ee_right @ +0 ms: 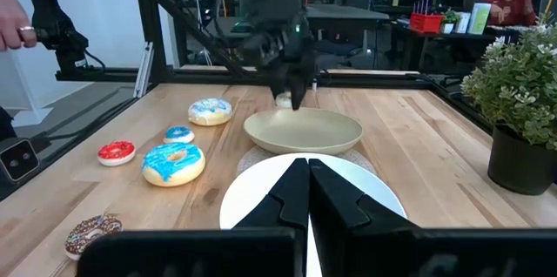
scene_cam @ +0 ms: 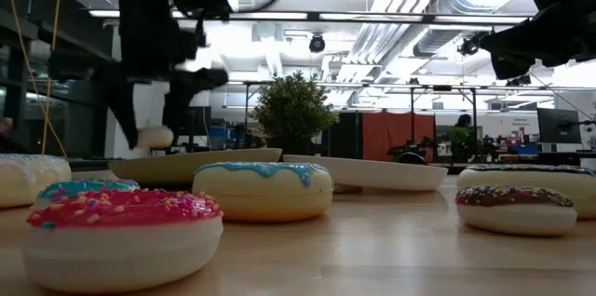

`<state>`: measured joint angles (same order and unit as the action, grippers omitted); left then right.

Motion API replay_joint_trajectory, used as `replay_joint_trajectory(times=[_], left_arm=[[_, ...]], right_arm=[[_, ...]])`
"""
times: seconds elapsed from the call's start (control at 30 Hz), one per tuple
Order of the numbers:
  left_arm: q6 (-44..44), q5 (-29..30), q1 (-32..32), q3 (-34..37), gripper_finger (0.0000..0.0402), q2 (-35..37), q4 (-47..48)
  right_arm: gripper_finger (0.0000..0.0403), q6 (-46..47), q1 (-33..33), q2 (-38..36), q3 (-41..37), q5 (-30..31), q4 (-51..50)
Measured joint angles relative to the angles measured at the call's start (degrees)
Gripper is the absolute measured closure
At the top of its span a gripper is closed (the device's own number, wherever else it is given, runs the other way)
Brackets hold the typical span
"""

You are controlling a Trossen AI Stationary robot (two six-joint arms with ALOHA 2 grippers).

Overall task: Pick & Place donuts
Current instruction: Put the small white donut on the brown plate

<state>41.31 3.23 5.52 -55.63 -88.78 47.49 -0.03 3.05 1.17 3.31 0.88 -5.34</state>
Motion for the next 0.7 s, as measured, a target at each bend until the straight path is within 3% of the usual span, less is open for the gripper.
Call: replay_joint_trajectory(times=[0.4, 0.7], left_arm=[[2.10, -4.44, 0.02, 0.18, 0.0207, -2.59, -4.54], [1.96, -4.29, -0.39, 4.13, 0.0168, -2.64, -8.77]], right_arm=[[0.0402, 0.00, -0.01, 0.35, 0.00, -0.01, 0.02], [0.0402, 0.02, 0.00, 0.33, 0.00, -0.02, 0.01]])
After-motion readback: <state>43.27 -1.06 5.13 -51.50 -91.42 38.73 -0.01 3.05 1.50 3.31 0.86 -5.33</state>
